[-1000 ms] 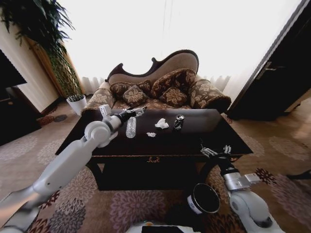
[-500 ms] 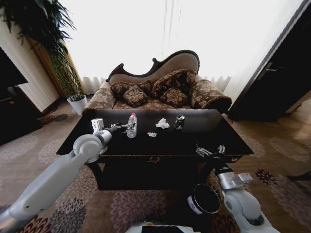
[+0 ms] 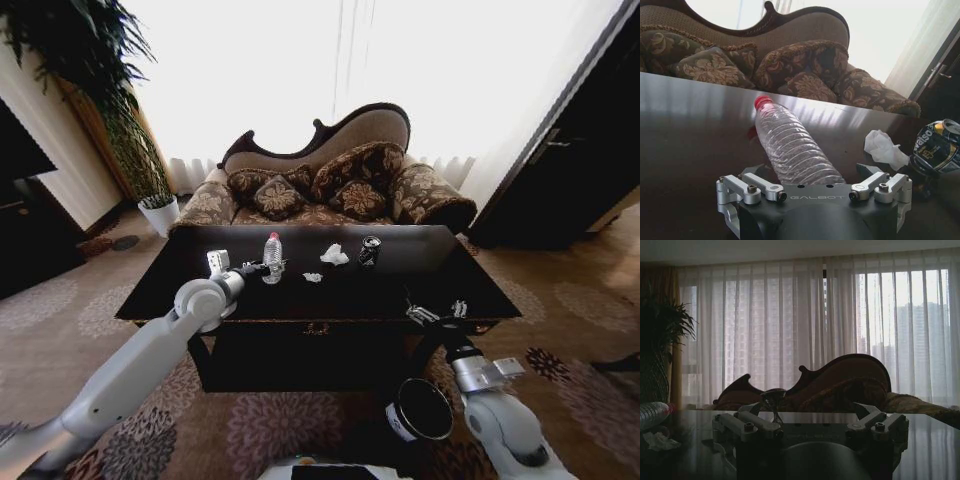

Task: Move to the front of the table and place the trash on the table into the trash bin.

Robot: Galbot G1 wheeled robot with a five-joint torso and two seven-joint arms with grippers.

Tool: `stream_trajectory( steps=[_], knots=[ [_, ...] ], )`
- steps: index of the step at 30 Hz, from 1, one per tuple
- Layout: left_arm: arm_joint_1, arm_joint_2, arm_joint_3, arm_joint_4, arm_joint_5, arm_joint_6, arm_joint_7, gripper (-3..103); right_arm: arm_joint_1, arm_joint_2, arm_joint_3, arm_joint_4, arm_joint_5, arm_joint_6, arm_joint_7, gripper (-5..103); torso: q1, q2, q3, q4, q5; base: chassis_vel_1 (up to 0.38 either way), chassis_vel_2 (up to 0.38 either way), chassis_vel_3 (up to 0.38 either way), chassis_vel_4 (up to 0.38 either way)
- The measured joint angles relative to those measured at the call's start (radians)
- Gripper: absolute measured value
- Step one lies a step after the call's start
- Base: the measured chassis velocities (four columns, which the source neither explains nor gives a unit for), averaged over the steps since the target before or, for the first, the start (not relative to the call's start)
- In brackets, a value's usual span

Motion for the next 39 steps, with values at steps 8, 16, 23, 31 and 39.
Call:
stream_trajectory(
  steps=[8,16,23,31,39],
  knots=[
    [-0.017,-0.012,0.011,0.038,-0.003,-0.012,0.014,93,0.013,0.003,-0.020,-0.017,-0.005,0.004,-0.006,100,0.000,0.000,0.000,0.0000,0.0000,0.000,0.000,0.000,0.000],
    [0.004,-0.019,0.010,0.033,-0.005,-0.012,0.023,66,0.018,0.000,-0.023,-0.028,-0.007,0.009,-0.008,100,0.000,0.000,0.000,-0.0001,-0.0001,0.000,0.000,0.000,0.000],
    [0.040,-0.008,-0.023,0.019,-0.003,-0.018,0.033,48,0.021,0.001,-0.032,-0.029,-0.010,0.011,-0.008,100,0.000,0.000,0.000,-0.0002,0.0000,0.000,0.000,0.000,0.000],
    [0.167,0.035,-0.207,-0.092,0.055,-0.058,0.107,34,0.031,0.004,-0.053,-0.021,-0.010,0.011,-0.002,100,0.000,0.000,0.000,-0.0002,-0.0002,0.000,0.000,0.000,0.000],
    [0.338,0.068,-0.437,-0.187,0.152,-0.164,0.384,34,0.039,-0.019,-0.099,0.005,0.167,0.034,-0.045,100,0.000,0.000,0.000,0.0001,-0.0003,0.000,0.000,0.000,0.000]
  ],
)
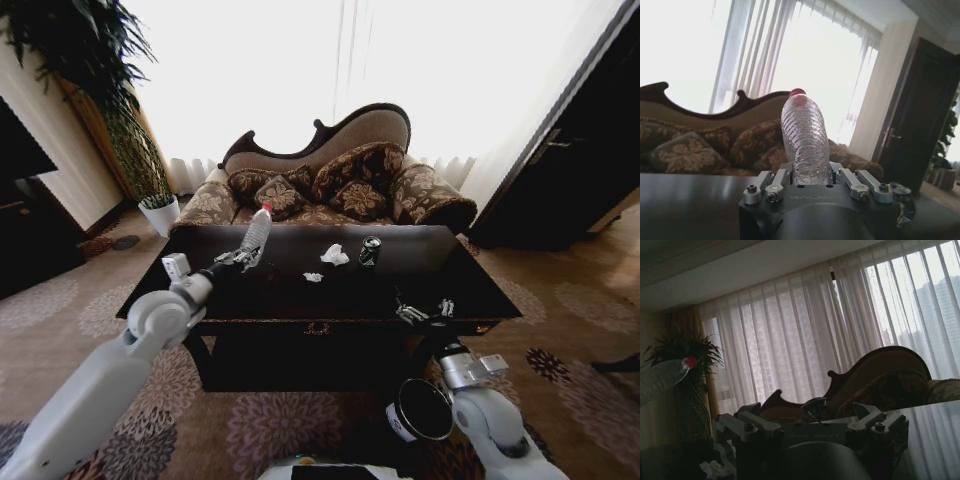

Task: Move to the front of the table and place the trash on the table into the trash bin.

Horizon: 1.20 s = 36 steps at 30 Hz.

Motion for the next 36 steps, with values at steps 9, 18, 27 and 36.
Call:
stream_trajectory(
  steps=[9,18,27,36],
  knots=[
    [0.159,-0.012,-0.128,-0.082,0.040,-0.194,0.474,34,0.005,-0.042,-0.099,0.114,0.448,0.059,-0.151,100,0.000,0.000,0.000,-0.0002,0.0001,0.000,0.000,0.000,0.000],
    [0.247,0.010,-0.067,-0.166,0.125,-0.246,0.676,34,-0.028,-0.054,-0.124,0.230,0.538,0.067,-0.220,100,0.000,0.000,0.000,-0.0001,0.0003,0.000,0.000,0.000,0.000],
    [0.295,0.009,-0.014,-0.199,0.183,-0.240,0.689,34,-0.071,-0.014,-0.161,0.293,0.453,0.064,-0.282,100,0.000,0.000,0.000,-0.0002,0.0003,0.000,0.000,0.000,0.000],
    [0.295,0.005,0.034,-0.202,0.234,-0.236,0.694,34,-0.113,0.019,-0.196,0.327,0.347,0.057,-0.297,100,0.000,0.000,0.000,-0.0003,0.0002,0.000,0.000,0.000,0.000]
  ],
)
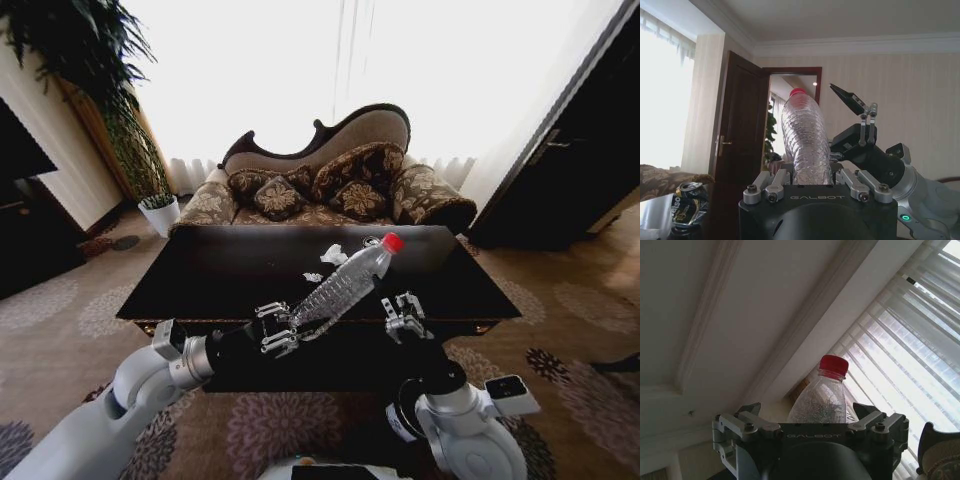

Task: Move to the front of the table and place the trash on the table into the trash bin.

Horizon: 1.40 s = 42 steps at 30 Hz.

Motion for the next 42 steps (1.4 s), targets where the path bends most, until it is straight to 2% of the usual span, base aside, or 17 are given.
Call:
stream_trajectory(
  steps=[7,11,12,14,18,20,21,24,27,30,33,36,37,38,40,41,42],
  knots=[
    [-0.014,0.005,0.034,-0.008,0.022,0.004,0.006,34,-0.030,0.018,-0.041,-0.013,-0.106,-0.002,-0.008,100,0.000,0.000,0.000,0.0000,0.0001,0.000,0.000,0.000,0.000],
    [-0.026,0.009,0.049,-0.008,0.029,0.008,0.008,34,-0.032,0.032,-0.058,-0.018,-0.137,-0.002,-0.015,103,0.000,0.000,0.000,0.0000,0.0001,0.000,0.000,0.000,0.000],
    [-0.030,0.011,0.056,-0.004,0.032,0.009,0.010,34,-0.030,0.035,-0.060,-0.021,-0.140,-0.002,-0.015,99,0.000,0.000,0.000,0.0000,0.0001,0.000,0.000,0.000,0.000],
    [-0.032,0.011,0.059,-0.002,0.034,0.009,0.010,34,-0.030,0.035,-0.061,-0.022,-0.140,-0.002,-0.014,99,0.000,0.000,0.000,0.0000,0.0000,0.000,0.000,0.000,0.000],
    [-0.048,0.013,0.081,0.008,0.038,0.007,0.016,34,-0.027,0.034,-0.058,-0.033,-0.139,-0.001,-0.013,79,0.000,0.000,0.000,0.0000,0.0001,0.000,0.000,0.000,0.000],
    [-0.052,0.013,0.084,0.010,0.038,0.007,0.017,34,-0.026,0.035,-0.056,-0.036,-0.138,-0.001,-0.013,79,0.000,0.000,0.000,0.0000,0.0001,0.000,0.000,0.000,0.000],
    [-0.059,0.014,0.090,0.015,0.038,0.007,0.017,33,-0.025,0.037,-0.056,-0.039,-0.137,0.001,-0.014,68,0.000,0.000,0.000,0.0000,0.0001,0.000,0.000,0.000,0.000],
    [-0.066,0.017,0.094,0.018,0.038,0.008,0.017,33,-0.024,0.039,-0.055,-0.044,-0.137,0.004,-0.017,62,0.000,0.000,0.000,0.0000,0.0001,0.000,0.000,0.000,0.000],
    [-0.069,0.020,0.094,0.020,0.036,0.008,0.018,33,-0.021,0.044,-0.055,-0.049,-0.132,0.007,-0.022,49,0.000,0.000,0.000,0.0000,0.0001,0.000,0.000,0.000,0.000],
    [-0.069,0.020,0.091,0.020,0.036,0.008,0.021,33,-0.020,0.044,-0.054,-0.049,-0.131,0.008,-0.024,46,0.000,0.000,0.000,0.0000,0.0001,0.000,0.000,0.000,0.000],
    [-0.057,0.018,0.076,0.014,0.037,0.013,0.025,33,-0.020,0.043,-0.053,-0.050,-0.129,0.009,-0.033,37,0.000,0.000,0.000,0.0000,0.0001,0.000,0.000,0.000,0.000],
    [-0.040,0.009,0.046,0.005,0.039,0.027,0.033,33,-0.022,0.043,-0.049,-0.048,-0.128,0.010,-0.039,36,0.000,0.000,0.000,0.0000,0.0001,0.000,0.000,0.000,0.000],
    [-0.030,0.006,0.031,0.001,0.038,0.033,0.034,30,-0.023,0.043,-0.045,-0.046,-0.127,0.011,-0.043,36,0.000,0.000,0.000,0.0000,0.0001,0.000,0.000,0.000,0.000],
    [-0.020,0.002,0.017,-0.003,0.037,0.037,0.034,35,-0.024,0.042,-0.040,-0.045,-0.126,0.012,-0.047,36,0.000,0.000,0.000,0.0000,0.0001,0.000,0.000,0.000,0.000],
    [-0.004,-0.003,-0.001,-0.007,0.033,0.039,0.034,35,-0.026,0.041,-0.034,-0.044,-0.122,0.014,-0.050,36,0.000,0.000,0.000,-0.0001,0.0002,0.000,0.000,0.000,0.000],
    [0.021,-0.012,-0.031,-0.013,0.028,0.039,0.035,45,-0.027,0.038,-0.022,-0.044,-0.110,0.020,-0.050,36,0.000,0.000,0.000,0.0000,0.0001,0.000,0.000,0.000,0.000],
    [0.043,-0.020,-0.052,-0.017,0.027,0.039,0.039,45,-0.028,0.035,-0.014,-0.043,-0.100,0.024,-0.050,33,0.000,0.000,0.000,0.0000,0.0002,0.000,0.000,0.000,0.000]
  ],
)
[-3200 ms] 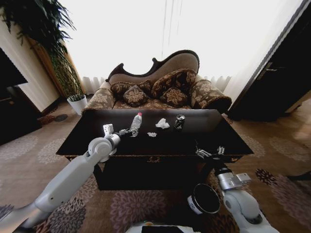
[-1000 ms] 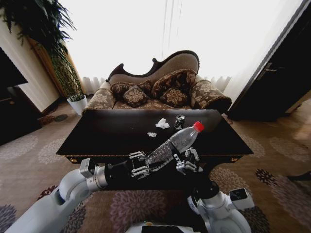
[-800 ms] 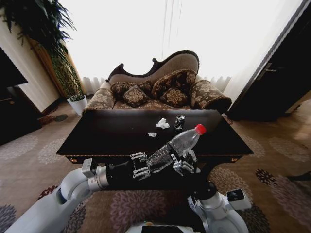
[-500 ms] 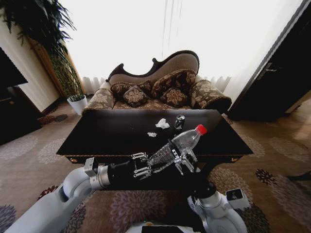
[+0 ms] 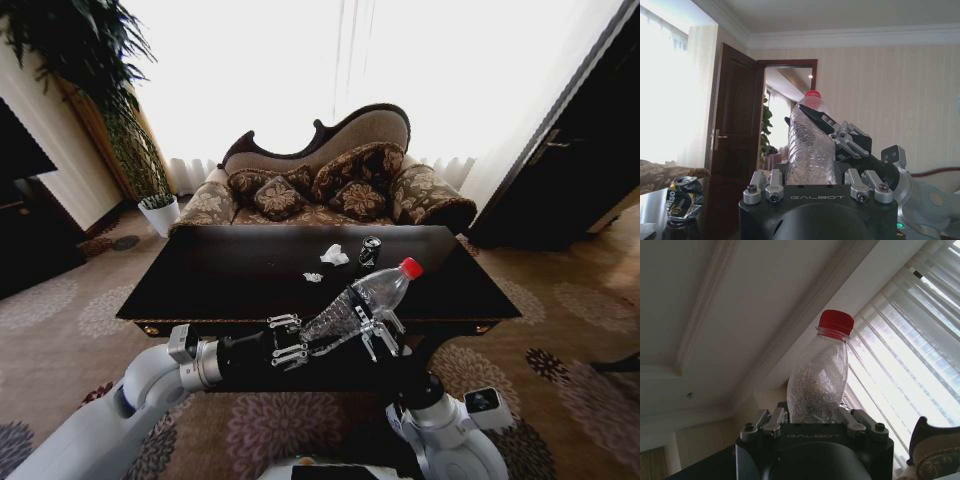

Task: Move to the front of the table and place the trash on the table into the trash bin.

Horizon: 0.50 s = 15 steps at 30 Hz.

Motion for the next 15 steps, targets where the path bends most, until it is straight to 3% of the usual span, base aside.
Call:
stream_trajectory(
  steps=[2,5,8,11,13,14,15],
  knots=[
    [0.045,-0.017,-0.041,-0.005,0.000,-0.002,0.007,57,0.001,-0.004,0.014,0.000,0.016,0.011,0.002,30,0.000,0.000,0.000,0.0000,-0.0001,0.000,0.000,0.000,0.000],
    [0.092,-0.041,-0.088,-0.018,0.001,-0.006,0.022,61,0.004,-0.009,0.028,-0.010,0.021,0.021,0.002,25,0.000,0.000,0.000,0.0001,-0.0001,0.000,0.000,0.000,0.000],
    [0.140,-0.072,-0.157,-0.031,0.000,-0.014,0.035,78,0.009,-0.018,0.055,-0.034,0.022,0.034,0.001,25,0.000,0.000,0.000,0.0002,0.0000,0.000,0.000,0.000,0.000],
    [0.162,-0.097,-0.211,-0.033,-0.012,-0.020,0.034,84,0.009,-0.023,0.083,-0.051,0.027,0.046,-0.006,25,0.000,0.000,0.000,0.0001,0.0000,0.000,0.000,0.000,0.000],
    [0.178,-0.141,-0.294,-0.028,-0.052,-0.021,-0.006,93,0.004,-0.015,0.131,-0.072,0.033,0.066,-0.032,25,0.000,0.000,0.000,0.0002,0.0001,0.000,0.000,0.000,0.000],
    [0.178,-0.141,-0.294,-0.028,-0.052,-0.021,-0.006,93,0.004,-0.015,0.131,-0.072,0.033,0.066,-0.032,25,0.000,0.000,0.000,0.0002,0.0001,0.000,0.000,0.000,0.000],
    [0.180,-0.160,-0.330,-0.024,-0.077,-0.013,-0.047,97,-0.004,-0.005,0.156,-0.075,0.034,0.071,-0.041,25,0.000,0.000,0.000,0.0002,0.0000,0.000,0.000,0.000,0.000]
  ],
)
